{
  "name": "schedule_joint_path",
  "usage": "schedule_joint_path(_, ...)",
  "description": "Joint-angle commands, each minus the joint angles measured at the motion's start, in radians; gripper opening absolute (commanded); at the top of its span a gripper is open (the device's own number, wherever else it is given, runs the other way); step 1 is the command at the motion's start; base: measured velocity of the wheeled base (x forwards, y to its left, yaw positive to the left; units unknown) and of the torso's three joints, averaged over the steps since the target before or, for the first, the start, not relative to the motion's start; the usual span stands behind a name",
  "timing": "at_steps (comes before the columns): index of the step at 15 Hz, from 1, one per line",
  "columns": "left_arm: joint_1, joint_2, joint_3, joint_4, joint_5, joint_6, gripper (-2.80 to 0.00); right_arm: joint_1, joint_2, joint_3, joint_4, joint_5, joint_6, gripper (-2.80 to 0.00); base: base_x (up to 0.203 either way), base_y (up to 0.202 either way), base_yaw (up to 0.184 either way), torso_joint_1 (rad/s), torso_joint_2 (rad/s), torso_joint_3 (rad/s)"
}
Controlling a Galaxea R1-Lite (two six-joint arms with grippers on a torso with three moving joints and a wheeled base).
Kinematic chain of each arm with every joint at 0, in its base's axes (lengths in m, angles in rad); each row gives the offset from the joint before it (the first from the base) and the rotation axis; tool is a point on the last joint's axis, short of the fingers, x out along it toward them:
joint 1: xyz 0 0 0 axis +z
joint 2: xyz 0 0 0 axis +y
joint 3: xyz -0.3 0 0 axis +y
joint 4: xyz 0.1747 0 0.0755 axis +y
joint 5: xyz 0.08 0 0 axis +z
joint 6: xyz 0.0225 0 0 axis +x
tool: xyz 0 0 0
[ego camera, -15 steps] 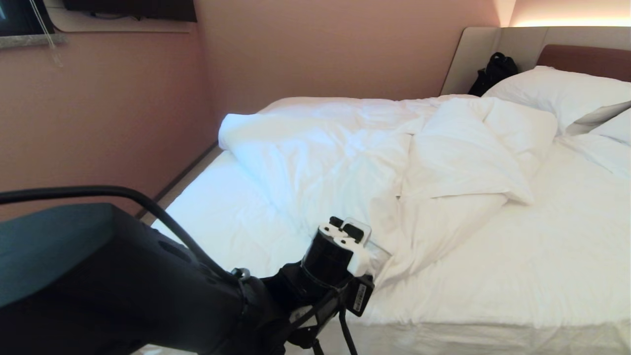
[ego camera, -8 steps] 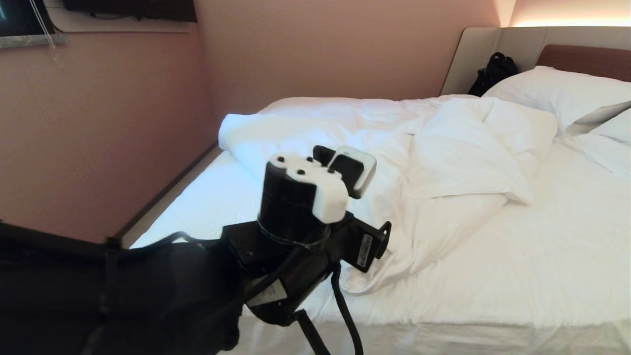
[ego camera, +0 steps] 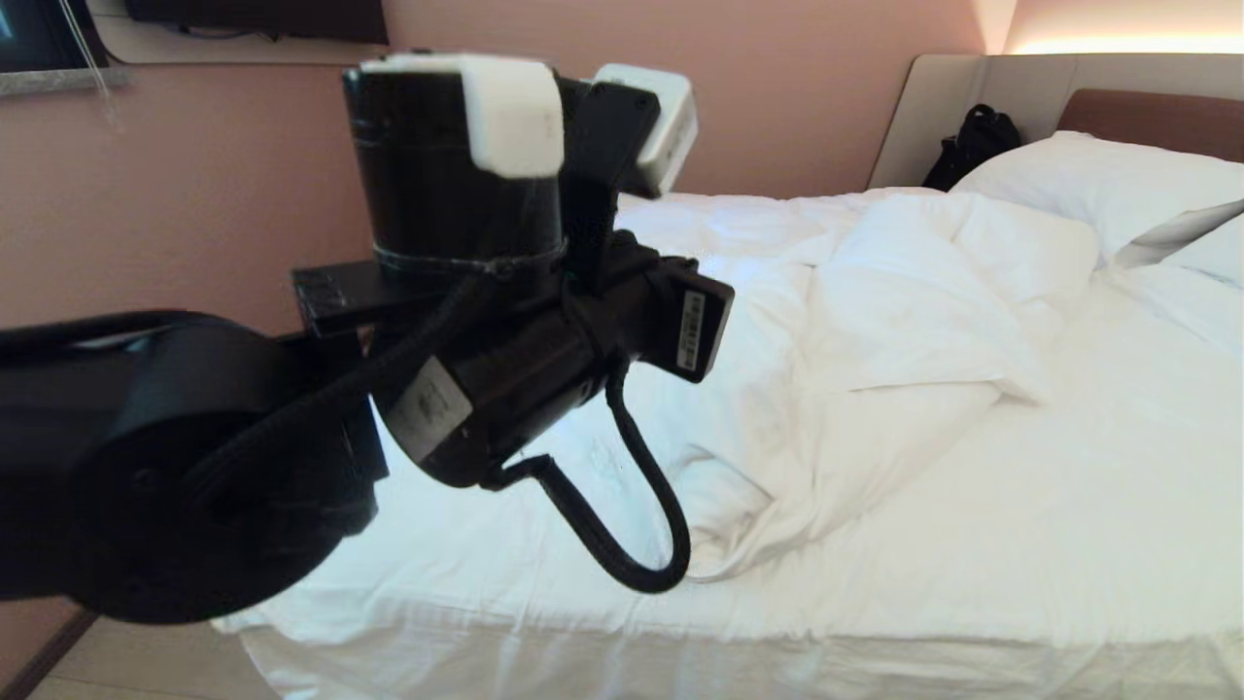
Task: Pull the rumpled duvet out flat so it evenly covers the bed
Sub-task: Flatten the corners of the folded blanket
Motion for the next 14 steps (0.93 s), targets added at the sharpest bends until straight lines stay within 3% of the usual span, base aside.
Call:
schedule_joint_path(1, 0.027, 0.061, -0.152, 0.075, 0.001, -0.001, -2.8, 0.001, 0.001, 0.0, 0.0, 0.001, 0.0, -2.8, 0.0, 0.0, 0.0, 0.0, 0.0, 0.0)
schedule_joint_path(3, 0.052, 0.114, -0.263, 0.177, 0.001, -0.002, -2.8, -0.001, 0.0, 0.0, 0.0, 0.001, 0.0, -2.8, 0.0, 0.0, 0.0, 0.0, 0.0, 0.0)
schedule_joint_path(9, 0.128, 0.334, -0.678, 0.65, -0.003, -0.012, -2.8, -0.001, 0.001, 0.0, 0.0, 0.001, 0.0, -2.8, 0.0, 0.0, 0.0, 0.0, 0.0, 0.0)
schedule_joint_path(14, 0.136, 0.411, -0.684, 0.672, -0.031, -0.017, -2.8, -0.001, 0.001, 0.0, 0.0, 0.001, 0.0, -2.8, 0.0, 0.0, 0.0, 0.0, 0.0, 0.0)
